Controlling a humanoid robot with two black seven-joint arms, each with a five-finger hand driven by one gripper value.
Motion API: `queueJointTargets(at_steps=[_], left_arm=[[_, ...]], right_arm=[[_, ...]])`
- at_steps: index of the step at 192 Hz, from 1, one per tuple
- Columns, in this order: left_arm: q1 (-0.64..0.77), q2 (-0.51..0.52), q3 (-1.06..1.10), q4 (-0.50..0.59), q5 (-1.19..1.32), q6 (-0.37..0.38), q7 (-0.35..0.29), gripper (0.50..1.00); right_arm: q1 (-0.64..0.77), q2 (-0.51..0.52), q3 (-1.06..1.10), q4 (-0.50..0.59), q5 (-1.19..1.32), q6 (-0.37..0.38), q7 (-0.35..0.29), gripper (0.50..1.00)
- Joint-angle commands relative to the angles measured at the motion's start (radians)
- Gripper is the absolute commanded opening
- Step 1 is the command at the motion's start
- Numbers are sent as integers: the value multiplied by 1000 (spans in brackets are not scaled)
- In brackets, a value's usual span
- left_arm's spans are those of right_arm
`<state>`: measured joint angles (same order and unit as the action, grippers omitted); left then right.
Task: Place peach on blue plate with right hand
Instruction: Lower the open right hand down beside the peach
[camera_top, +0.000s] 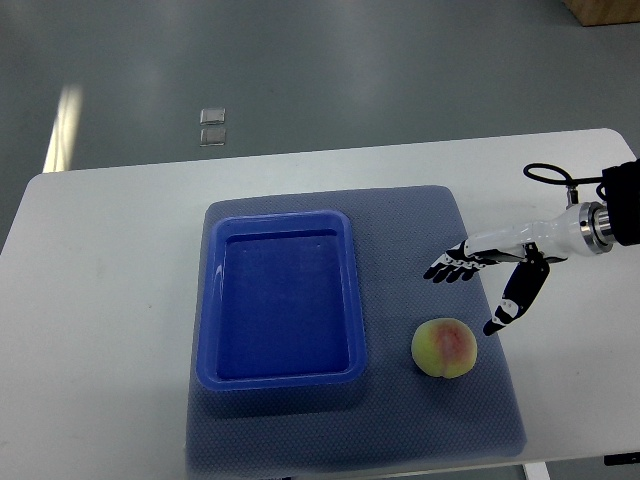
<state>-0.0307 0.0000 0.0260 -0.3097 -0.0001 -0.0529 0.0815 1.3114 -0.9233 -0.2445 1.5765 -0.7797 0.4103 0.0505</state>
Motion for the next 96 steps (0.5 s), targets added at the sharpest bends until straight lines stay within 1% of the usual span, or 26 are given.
queueJointTargets(at_steps=[1, 28, 37, 38, 52, 68, 69, 71, 94, 95, 96], left_arm=[[0, 0, 0, 0, 0, 1, 0, 1000], [0, 0, 0, 1, 0, 1, 0, 1000], [0, 0, 0, 1, 0, 1, 0, 1000], [0, 0, 0, 1, 0, 1, 1, 1000], [0, 0, 0, 1, 0, 1, 0, 1000], [0, 0, 0, 1, 0, 1, 0, 1000], [0, 0, 0, 1, 0, 1, 0, 1000], [0, 0, 0, 1, 0, 1, 0, 1000], [0, 0, 0, 1, 0, 1, 1, 1000], [0, 0, 0, 1, 0, 1, 0, 1000], [0, 0, 0, 1, 0, 1, 0, 1000]], right_arm=[[-44, 4, 16, -1, -7, -21, 0, 928], [-112, 8, 53, -1, -19, -25, 0, 928], [-112, 8, 53, -1, -19, -25, 0, 928], [-142, 8, 69, -1, -32, -27, 2, 928], [-181, 8, 99, -1, -46, -39, 3, 928], [-204, 9, 116, -3, -52, -48, 11, 928], [-228, 8, 129, -3, -61, -51, 20, 928], [-233, 8, 131, -3, -62, -53, 23, 928], [-253, 8, 137, -3, -70, -56, 25, 926], [-268, 8, 139, -3, -72, -73, 29, 926], [-268, 8, 139, -3, -72, -73, 29, 926]])
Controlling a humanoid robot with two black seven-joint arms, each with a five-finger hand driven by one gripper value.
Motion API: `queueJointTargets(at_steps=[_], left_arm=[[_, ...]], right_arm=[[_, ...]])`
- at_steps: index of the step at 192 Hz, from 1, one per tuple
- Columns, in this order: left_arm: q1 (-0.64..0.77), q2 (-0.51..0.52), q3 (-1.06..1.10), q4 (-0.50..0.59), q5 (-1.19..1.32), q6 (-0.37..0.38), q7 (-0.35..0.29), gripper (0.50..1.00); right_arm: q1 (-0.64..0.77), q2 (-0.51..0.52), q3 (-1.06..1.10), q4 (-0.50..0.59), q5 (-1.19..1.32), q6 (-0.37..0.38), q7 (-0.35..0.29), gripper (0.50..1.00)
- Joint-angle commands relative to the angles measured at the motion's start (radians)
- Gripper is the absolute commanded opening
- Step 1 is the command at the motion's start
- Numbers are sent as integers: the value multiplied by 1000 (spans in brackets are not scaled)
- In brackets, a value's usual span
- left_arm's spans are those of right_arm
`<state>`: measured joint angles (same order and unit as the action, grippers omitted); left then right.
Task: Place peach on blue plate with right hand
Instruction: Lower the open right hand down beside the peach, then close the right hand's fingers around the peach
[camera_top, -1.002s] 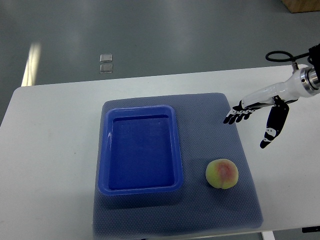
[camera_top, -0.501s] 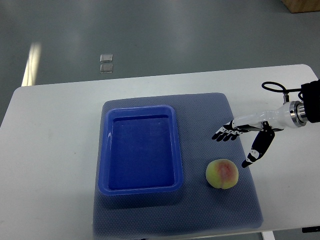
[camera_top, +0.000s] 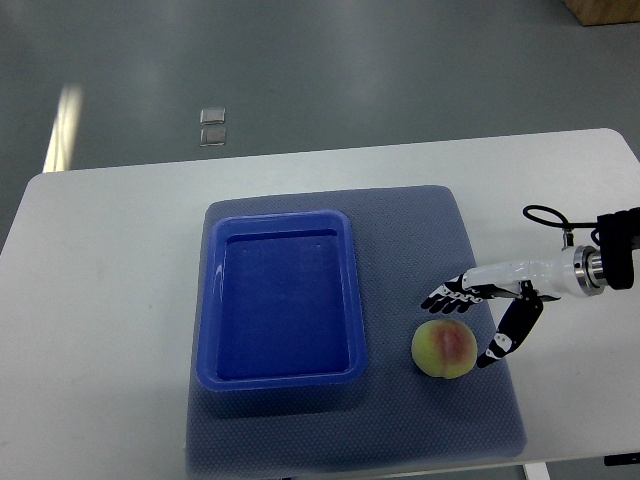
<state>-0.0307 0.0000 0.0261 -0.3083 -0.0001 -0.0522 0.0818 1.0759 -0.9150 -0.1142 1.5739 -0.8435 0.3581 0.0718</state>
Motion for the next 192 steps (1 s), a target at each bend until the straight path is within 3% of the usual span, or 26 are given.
queueJointTargets(at_steps=[1, 109, 136, 154, 163, 164, 176, 183, 192], left_arm=[[0, 0, 0, 0, 0, 0, -1, 1000], [0, 0, -2, 3, 0, 0, -1, 1000], [0, 0, 0, 3, -1, 0, -1, 1000], [0, 0, -2, 5, -1, 0, -1, 1000], [0, 0, -2, 5, -1, 0, -1, 1000], [0, 0, -2, 5, -1, 0, 1, 1000], [0, 0, -2, 5, -1, 0, -1, 1000], [0, 0, -2, 5, -1, 0, -1, 1000], [0, 0, -2, 5, -1, 0, -1, 1000]], right_arm=[[-36, -1, 10, 0, -8, -27, 11, 926], [-125, 44, 15, -5, -54, -182, 57, 905], [-148, 59, 15, -9, -75, -208, 59, 866], [-163, 59, 16, -12, -104, -211, 65, 797], [-163, 59, 16, -12, -104, -211, 65, 797], [-171, 59, 16, -15, -120, -212, 66, 732], [-175, 59, 16, -18, -134, -228, 68, 611], [-174, 59, 16, -18, -135, -232, 68, 568], [-174, 59, 16, -18, -135, -232, 68, 568]])
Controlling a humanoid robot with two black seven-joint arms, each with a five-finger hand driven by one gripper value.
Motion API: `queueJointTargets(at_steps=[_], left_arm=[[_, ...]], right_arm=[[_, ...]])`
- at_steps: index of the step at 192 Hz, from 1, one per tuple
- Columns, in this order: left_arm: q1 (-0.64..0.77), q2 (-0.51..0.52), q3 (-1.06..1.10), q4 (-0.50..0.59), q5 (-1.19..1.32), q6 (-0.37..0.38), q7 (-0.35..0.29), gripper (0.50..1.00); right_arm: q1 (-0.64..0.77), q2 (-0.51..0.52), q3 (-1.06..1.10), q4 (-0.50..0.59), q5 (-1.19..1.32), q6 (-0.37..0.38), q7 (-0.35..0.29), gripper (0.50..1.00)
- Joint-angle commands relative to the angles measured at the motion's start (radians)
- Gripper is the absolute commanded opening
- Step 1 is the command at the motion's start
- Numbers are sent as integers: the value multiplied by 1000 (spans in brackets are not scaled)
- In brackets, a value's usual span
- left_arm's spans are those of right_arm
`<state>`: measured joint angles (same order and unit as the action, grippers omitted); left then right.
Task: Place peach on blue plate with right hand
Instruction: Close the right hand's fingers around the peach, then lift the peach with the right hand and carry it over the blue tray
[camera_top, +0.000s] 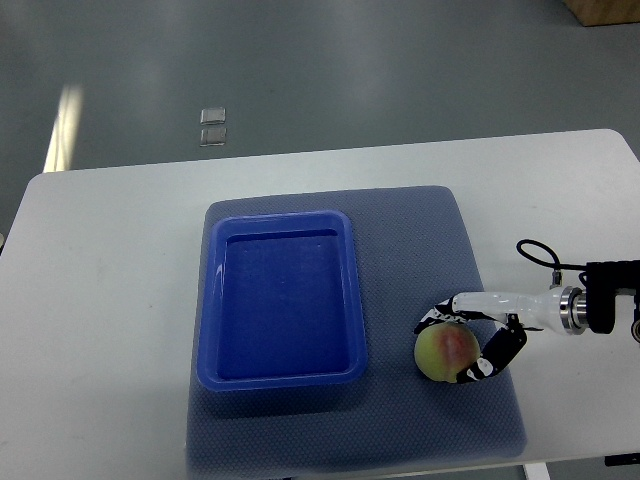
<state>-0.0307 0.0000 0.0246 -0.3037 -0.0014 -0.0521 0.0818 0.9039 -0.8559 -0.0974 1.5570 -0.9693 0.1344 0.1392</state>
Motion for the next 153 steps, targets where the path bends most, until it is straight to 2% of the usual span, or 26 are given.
queueJointTargets(at_steps=[1, 2, 6, 22, 35, 45, 46, 49, 85, 95, 96, 108, 153], left_arm=[[0, 0, 0, 0, 0, 0, 0, 1000], [0, 0, 1, 0, 0, 0, 0, 1000], [0, 0, 1, 0, 0, 0, 1, 1000], [0, 0, 1, 0, 0, 0, 1, 1000], [0, 0, 1, 0, 0, 0, 0, 1000], [0, 0, 1, 0, 0, 0, 0, 1000], [0, 0, 1, 0, 0, 0, 1, 1000], [0, 0, 1, 0, 0, 0, 1, 1000], [0, 0, 3, -2, 1, 0, 0, 1000], [0, 0, 3, -2, 1, 0, 0, 1000], [0, 0, 3, -5, 1, 0, 0, 1000], [0, 0, 3, -6, 1, 0, 0, 1000], [0, 0, 3, -6, 1, 0, 0, 1000]], right_arm=[[-2, 0, -1, -2, -9, -9, 0, 568], [1, -2, 20, -2, -9, -9, 0, 519], [4, -2, 39, -2, -8, -6, 2, 500], [21, -22, 94, 2, 4, 16, 7, 500], [101, -66, 137, 3, 18, 85, 8, 500], [101, -66, 137, 3, 18, 85, 8, 500], [163, -95, 151, 3, 61, 135, 8, 500], [194, -107, 159, 3, 90, 157, 8, 500], [492, -204, 179, -17, 339, 320, -3, 500], [492, -204, 179, -17, 339, 320, -3, 500], [554, -213, 171, -28, 366, 339, -4, 500], [595, -219, 168, -37, 373, 350, -7, 500], [615, -203, 148, -48, 371, 353, -13, 500]])
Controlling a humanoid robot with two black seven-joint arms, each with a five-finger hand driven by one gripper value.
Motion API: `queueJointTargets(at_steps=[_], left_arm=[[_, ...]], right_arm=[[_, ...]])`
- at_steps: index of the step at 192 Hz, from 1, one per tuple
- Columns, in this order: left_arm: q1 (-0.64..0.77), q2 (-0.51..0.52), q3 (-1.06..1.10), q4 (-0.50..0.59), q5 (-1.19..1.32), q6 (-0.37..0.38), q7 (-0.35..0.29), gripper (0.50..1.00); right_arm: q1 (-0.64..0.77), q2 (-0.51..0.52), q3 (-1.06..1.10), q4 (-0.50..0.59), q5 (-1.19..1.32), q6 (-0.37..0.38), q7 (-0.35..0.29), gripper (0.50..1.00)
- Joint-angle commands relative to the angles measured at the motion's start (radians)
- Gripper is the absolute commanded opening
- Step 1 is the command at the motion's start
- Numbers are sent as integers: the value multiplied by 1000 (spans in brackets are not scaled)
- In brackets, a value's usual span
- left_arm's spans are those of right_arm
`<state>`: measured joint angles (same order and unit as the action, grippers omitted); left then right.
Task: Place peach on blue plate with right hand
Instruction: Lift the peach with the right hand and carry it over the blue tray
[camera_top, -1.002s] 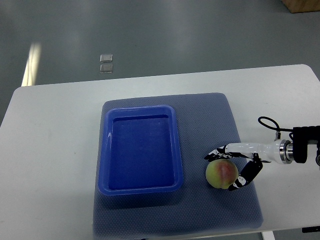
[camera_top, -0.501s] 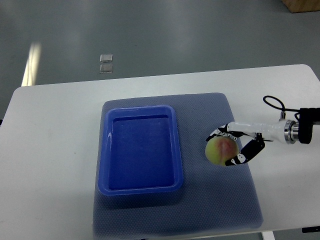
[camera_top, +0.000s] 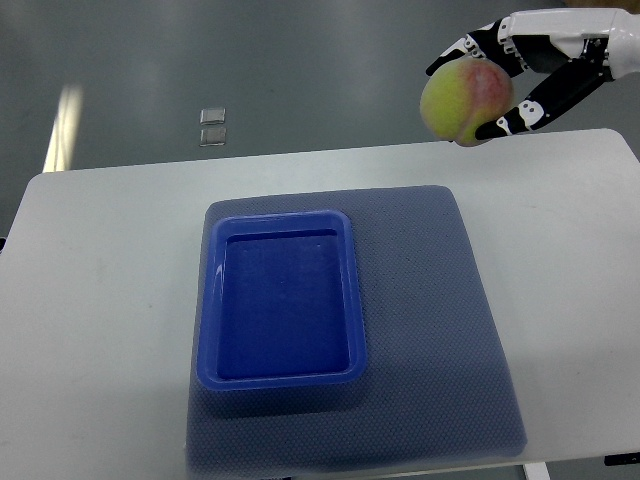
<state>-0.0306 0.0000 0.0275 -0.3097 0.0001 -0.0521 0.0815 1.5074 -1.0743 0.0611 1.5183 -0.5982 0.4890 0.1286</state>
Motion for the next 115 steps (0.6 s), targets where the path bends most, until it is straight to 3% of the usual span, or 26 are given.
queueJointTargets(at_steps=[1, 21, 22, 39, 49, 50, 52, 61, 71, 72, 74, 83, 93, 94, 100, 110, 111, 115], left_arm=[[0, 0, 0, 0, 0, 0, 0, 1000], [0, 0, 0, 0, 0, 0, 1, 1000], [0, 0, 0, 0, 0, 0, 1, 1000], [0, 0, 0, -2, 1, 0, 1, 1000], [0, 0, 0, -2, 1, 0, 1, 1000], [0, 0, 0, 0, 1, 0, 0, 1000], [0, 0, 0, 0, 1, 0, 0, 1000], [0, 0, 0, 0, 0, 0, 1, 1000], [0, 0, 0, 0, 0, 0, 1, 1000], [0, 0, 0, 0, 0, 0, 1, 1000], [0, 0, 0, 0, 0, 0, 0, 1000], [0, 0, 0, 0, 0, 0, 1, 1000], [0, 0, 0, 0, 0, 0, 1, 1000], [0, 0, -1, 0, 0, 0, 1, 1000], [0, 0, -1, 0, 0, 0, 1, 1000], [0, 0, -1, 0, 0, 0, 1, 1000], [0, 0, -1, 0, 0, 0, 1, 1000], [0, 0, -1, 0, 0, 0, 1, 1000]], right_arm=[[11, 16, -10, -9, 0, -1, -3, 500], [28, 63, -23, -33, 1, -4, -12, 500], [43, 104, -42, -58, 1, -10, -14, 500], [66, 194, -84, -109, 1, -17, -14, 500], [66, 194, -84, -109, 1, -17, -14, 500], [76, 267, -111, -144, 3, -21, -14, 502], [76, 284, -116, -153, 3, -23, -14, 502], [74, 353, -133, -188, 1, -29, -14, 502], [74, 353, -133, -188, 1, -29, -14, 502], [74, 441, -150, -240, 1, -39, -14, 502], [73, 461, -156, -254, 1, -43, -14, 502], [70, 525, -167, -300, 0, -50, -14, 502], [69, 525, -167, -300, 0, -50, -14, 502], [56, 607, -173, -363, 1, -59, -14, 504], [45, 663, -176, -400, -2, -67, -14, 504], [45, 663, -176, -400, -2, -67, -14, 504], [13, 739, -176, -458, -6, -79, -14, 504], [-1, 769, -176, -483, -8, -86, -14, 507]])
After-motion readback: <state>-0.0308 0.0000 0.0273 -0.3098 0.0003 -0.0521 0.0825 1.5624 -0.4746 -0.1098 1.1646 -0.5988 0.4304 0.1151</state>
